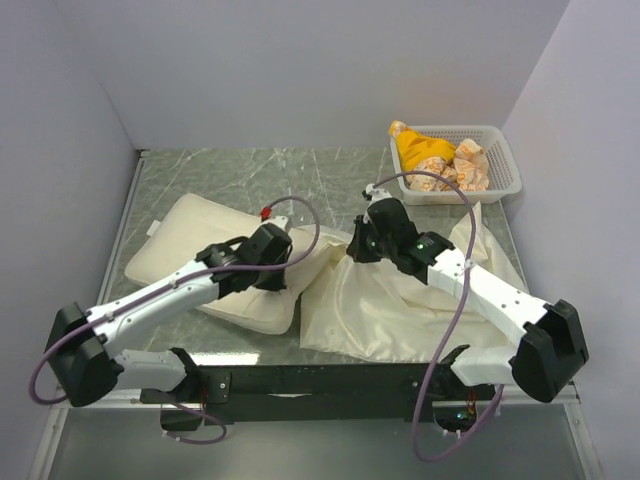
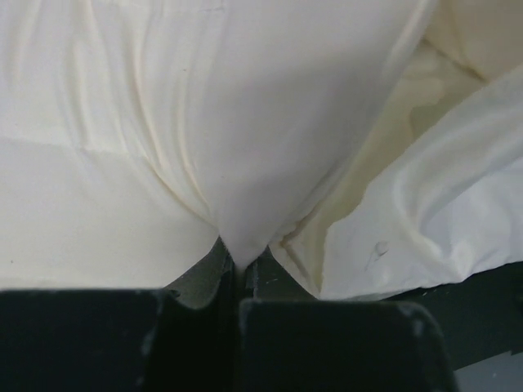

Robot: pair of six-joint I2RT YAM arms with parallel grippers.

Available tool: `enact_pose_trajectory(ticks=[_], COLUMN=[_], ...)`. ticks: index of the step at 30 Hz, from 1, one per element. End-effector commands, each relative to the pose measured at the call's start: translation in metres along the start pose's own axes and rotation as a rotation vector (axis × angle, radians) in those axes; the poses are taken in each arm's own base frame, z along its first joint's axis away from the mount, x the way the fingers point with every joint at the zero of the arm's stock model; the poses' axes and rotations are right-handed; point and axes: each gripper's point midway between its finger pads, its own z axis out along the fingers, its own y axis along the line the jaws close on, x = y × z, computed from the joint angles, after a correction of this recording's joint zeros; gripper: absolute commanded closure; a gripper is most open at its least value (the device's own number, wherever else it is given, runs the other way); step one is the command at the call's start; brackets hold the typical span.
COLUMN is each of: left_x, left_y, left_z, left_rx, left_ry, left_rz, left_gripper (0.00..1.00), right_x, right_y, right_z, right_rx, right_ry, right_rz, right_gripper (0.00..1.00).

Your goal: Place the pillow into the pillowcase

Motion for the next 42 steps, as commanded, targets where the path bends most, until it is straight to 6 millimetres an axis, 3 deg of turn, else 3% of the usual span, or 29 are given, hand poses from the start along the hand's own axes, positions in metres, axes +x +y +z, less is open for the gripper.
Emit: enact_pose_trajectory(ticks=[1, 2, 4, 7, 10, 13, 19, 20, 22, 23, 24, 25, 26, 27, 29, 31, 32, 33, 36, 40, 42], left_x=[-0.049, -0.049, -0.064, -0.075, -0.078, -0.075, -0.056, -0.057, -0.057, -0.058, -0.058, -0.059, -0.059, -0.060, -0.066, -0.071, -0.072, -0.073, -0.076, -0.080, -0.082], left_y=[-0.049, -0.051, -0.061, -0.056, -0.049, -0.064, -0.072, -0.075, -0.075, -0.078, -0.079, -0.079, -0.081, -0.083, -0.082, -0.084, -0.084, -0.085, -0.086, -0.087, -0.089], left_z=[0.004, 0.013, 0.012, 0.028, 0.052, 0.066, 0.093, 0.092, 0.090, 0.088, 0.086, 0.084, 0.081, 0.079, 0.072, 0.064, 0.061, 0.059, 0.052, 0.041, 0.037], left_rx=[0.116, 0.105, 0.115, 0.044, 0.026, 0.095, 0.144, 0.159, 0.174, 0.194, 0.201, 0.206, 0.221, 0.232, 0.241, 0.262, 0.266, 0.271, 0.287, 0.303, 0.311], left_ry=[-0.085, -0.064, -0.087, -0.100, -0.087, -0.078, -0.024, -0.034, -0.037, -0.040, -0.041, -0.045, -0.044, -0.045, -0.063, -0.075, -0.078, -0.079, -0.087, -0.103, -0.110], left_rz=[0.024, 0.035, 0.052, 0.067, 0.038, 0.021, 0.009, 0.007, 0.003, 0.001, 0.003, -0.002, 0.000, -0.001, -0.008, -0.012, -0.014, -0.017, -0.022, -0.032, -0.034], left_gripper=[0.99, 0.99, 0.99, 0.99, 0.99, 0.99, 0.99, 0.99, 0.99, 0.99, 0.99, 0.99, 0.99, 0.99, 0.99, 0.99, 0.99, 0.99, 0.99, 0.99, 0.99], right_x=[0.006, 0.010, 0.010, 0.012, 0.017, 0.021, 0.025, 0.027, 0.044, 0.043, 0.065, 0.072, 0.072, 0.092, 0.096, 0.113, 0.112, 0.123, 0.134, 0.136, 0.134], right_y=[0.020, 0.021, 0.022, 0.021, 0.019, 0.012, 0.000, 0.004, 0.012, 0.020, 0.021, 0.028, 0.041, 0.044, 0.058, 0.067, 0.072, 0.069, 0.067, 0.056, 0.061], right_z=[-0.023, -0.025, -0.027, -0.026, -0.026, -0.024, -0.033, -0.035, -0.041, -0.040, -0.037, -0.034, -0.031, -0.024, -0.018, -0.004, 0.001, 0.013, 0.030, 0.041, 0.048], right_rx=[-0.059, -0.056, -0.041, -0.033, -0.029, -0.004, 0.128, 0.122, 0.082, 0.040, 0.007, -0.031, -0.092, -0.104, -0.123, -0.105, -0.105, -0.069, -0.030, 0.038, 0.025], right_ry=[-0.013, -0.001, -0.005, 0.013, 0.025, 0.025, -0.062, -0.084, -0.108, -0.146, -0.127, -0.122, -0.137, -0.100, -0.090, -0.039, -0.038, -0.009, -0.002, -0.040, -0.061], right_rz=[-0.085, -0.099, -0.121, -0.134, -0.141, -0.136, -0.034, -0.008, 0.082, 0.125, 0.134, 0.176, 0.199, 0.177, 0.175, 0.130, 0.132, 0.116, 0.133, 0.145, 0.162], right_gripper=[1.00, 1.00, 1.00, 1.00, 1.00, 0.98, 0.60, 0.53, 0.51, 0.51, 0.51, 0.51, 0.51, 0.52, 0.54, 0.62, 0.64, 0.66, 0.68, 0.61, 0.59])
